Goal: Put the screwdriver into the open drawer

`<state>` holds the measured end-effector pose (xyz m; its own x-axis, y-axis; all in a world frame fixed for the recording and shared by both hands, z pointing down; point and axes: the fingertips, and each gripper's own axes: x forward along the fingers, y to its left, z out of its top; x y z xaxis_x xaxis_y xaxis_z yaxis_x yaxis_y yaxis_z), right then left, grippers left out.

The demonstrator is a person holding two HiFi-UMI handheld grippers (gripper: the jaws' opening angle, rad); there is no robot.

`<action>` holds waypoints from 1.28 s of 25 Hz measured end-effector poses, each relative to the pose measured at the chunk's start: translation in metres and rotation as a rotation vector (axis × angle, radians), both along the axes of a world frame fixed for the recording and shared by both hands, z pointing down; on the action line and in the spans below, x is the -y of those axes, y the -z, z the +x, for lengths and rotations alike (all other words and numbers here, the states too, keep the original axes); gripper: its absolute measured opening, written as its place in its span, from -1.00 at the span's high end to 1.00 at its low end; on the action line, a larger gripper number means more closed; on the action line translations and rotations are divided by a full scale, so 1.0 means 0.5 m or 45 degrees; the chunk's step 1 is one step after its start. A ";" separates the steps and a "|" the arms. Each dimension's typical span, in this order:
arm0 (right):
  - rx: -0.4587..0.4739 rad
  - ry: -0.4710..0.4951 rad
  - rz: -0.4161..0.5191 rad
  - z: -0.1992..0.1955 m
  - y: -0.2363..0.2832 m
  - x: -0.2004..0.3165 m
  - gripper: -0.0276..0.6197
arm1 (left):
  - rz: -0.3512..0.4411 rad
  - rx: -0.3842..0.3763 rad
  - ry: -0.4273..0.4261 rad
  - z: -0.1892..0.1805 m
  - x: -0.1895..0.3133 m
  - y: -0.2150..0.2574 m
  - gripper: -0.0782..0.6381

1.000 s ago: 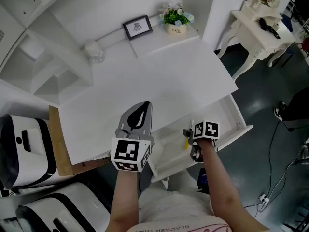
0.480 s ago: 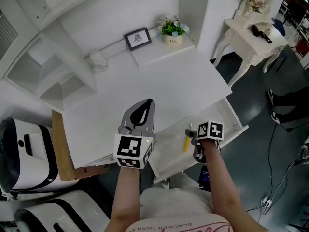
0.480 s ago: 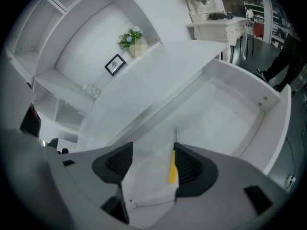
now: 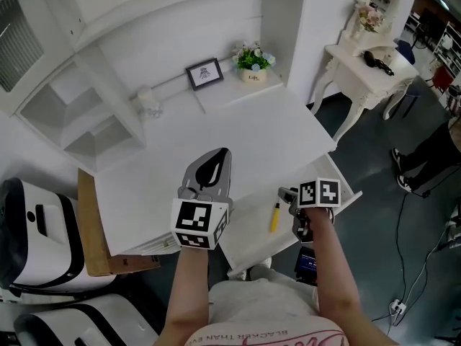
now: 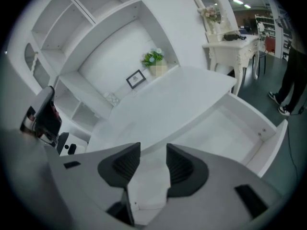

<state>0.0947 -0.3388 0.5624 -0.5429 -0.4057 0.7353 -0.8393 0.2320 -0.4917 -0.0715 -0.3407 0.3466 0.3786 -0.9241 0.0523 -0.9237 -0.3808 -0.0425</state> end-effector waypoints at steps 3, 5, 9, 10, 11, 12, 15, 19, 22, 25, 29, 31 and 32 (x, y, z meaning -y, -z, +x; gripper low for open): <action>-0.023 0.042 0.077 0.002 0.042 0.006 0.48 | 0.022 -0.002 0.001 -0.001 -0.006 0.015 0.77; -0.064 0.074 0.133 0.003 0.065 0.007 0.57 | 0.038 0.000 0.002 -0.002 -0.009 0.025 0.77; -0.112 0.133 0.227 0.001 0.106 0.003 0.67 | 0.064 0.004 -0.001 -0.001 -0.012 0.042 0.77; -0.118 0.144 0.246 0.000 0.117 0.001 0.70 | 0.069 0.004 -0.003 0.000 -0.013 0.046 0.77; -0.127 0.150 0.270 0.000 0.129 0.000 0.72 | 0.074 0.004 -0.006 0.001 -0.014 0.049 0.77; -0.141 0.151 0.302 0.002 0.143 0.000 0.75 | 0.076 0.005 -0.009 0.003 -0.015 0.050 0.77; -0.191 0.149 0.437 0.011 0.196 0.006 0.88 | 0.085 0.008 -0.020 0.013 -0.017 0.056 0.77; -0.182 0.176 0.634 0.006 0.286 0.009 0.89 | 0.095 0.013 -0.034 0.025 -0.020 0.062 0.77; -0.176 0.163 0.771 0.009 0.351 0.011 0.89 | 0.104 0.013 -0.038 0.030 -0.021 0.068 0.77; -0.231 0.152 0.917 0.015 0.404 0.011 0.89 | 0.118 0.009 -0.037 0.034 -0.023 0.075 0.77; -0.260 0.136 1.086 0.015 0.466 0.002 0.89 | 0.140 0.008 -0.038 0.038 -0.027 0.091 0.77; -0.281 0.115 1.172 0.018 0.498 0.000 0.89 | 0.156 0.011 -0.037 0.039 -0.027 0.103 0.77; -0.299 0.099 1.213 0.022 0.513 -0.001 0.89 | 0.163 0.014 -0.038 0.039 -0.027 0.107 0.77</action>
